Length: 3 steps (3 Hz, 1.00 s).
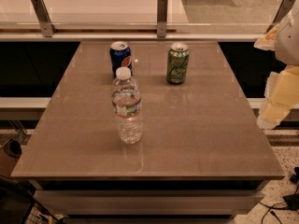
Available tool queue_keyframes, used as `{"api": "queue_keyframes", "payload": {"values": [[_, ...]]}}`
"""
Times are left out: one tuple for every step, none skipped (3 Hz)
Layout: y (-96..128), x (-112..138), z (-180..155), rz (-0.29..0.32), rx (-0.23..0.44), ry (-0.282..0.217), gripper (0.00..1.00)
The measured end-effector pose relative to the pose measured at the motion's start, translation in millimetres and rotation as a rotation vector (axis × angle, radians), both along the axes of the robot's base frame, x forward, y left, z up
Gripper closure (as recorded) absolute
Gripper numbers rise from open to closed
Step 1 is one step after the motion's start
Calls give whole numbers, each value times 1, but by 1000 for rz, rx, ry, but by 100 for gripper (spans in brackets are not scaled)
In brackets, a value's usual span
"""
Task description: Knock water bottle over
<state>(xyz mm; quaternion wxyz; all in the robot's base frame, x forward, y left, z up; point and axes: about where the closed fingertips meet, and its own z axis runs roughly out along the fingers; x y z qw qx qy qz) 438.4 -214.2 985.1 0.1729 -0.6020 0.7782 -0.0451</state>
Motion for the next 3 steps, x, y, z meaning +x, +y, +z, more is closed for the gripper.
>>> {"api": "queue_keyframes", "payload": {"values": [[0,0,0,0,0,0,0],[2,0,2,5,14,-11,0],[9,3,-2,19,102,-38,0]]}}
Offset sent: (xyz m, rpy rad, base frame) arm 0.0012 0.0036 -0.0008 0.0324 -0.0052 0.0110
